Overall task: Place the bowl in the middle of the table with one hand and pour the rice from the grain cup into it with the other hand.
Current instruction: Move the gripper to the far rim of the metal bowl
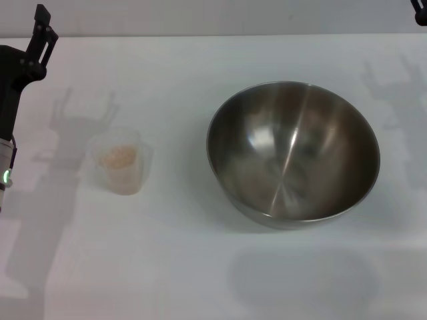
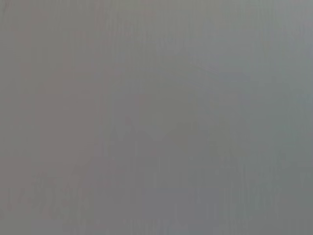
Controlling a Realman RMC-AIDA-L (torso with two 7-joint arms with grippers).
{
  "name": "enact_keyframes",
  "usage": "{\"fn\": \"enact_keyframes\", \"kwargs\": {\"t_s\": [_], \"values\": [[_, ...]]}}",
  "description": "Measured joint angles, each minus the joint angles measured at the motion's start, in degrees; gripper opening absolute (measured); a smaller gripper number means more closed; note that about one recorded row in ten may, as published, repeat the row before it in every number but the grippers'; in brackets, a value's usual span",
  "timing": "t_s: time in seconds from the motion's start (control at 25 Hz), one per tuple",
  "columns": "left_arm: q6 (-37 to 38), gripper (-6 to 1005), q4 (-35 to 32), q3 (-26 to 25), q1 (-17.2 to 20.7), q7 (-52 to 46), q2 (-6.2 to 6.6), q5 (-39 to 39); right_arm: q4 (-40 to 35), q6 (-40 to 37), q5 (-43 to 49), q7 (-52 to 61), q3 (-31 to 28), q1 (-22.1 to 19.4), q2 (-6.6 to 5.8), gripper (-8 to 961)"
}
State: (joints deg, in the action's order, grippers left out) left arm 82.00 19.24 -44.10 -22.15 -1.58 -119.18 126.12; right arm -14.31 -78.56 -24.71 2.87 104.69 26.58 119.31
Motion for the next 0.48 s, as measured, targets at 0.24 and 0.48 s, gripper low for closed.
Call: {"fn": "enact_keyframes", "kwargs": {"t_s": [0.24,0.48], "values": [[0.0,859,0.0,0.0,0.0,0.0,0.0,0.0,-0.1,0.0,0.0,-0.3,-0.4,0.0,-0.08,757],[-0.1,859,0.0,0.0,0.0,0.0,0.0,0.0,-0.5,-0.3,0.1,-10.4,0.1,0.1,-0.11,757]]}}
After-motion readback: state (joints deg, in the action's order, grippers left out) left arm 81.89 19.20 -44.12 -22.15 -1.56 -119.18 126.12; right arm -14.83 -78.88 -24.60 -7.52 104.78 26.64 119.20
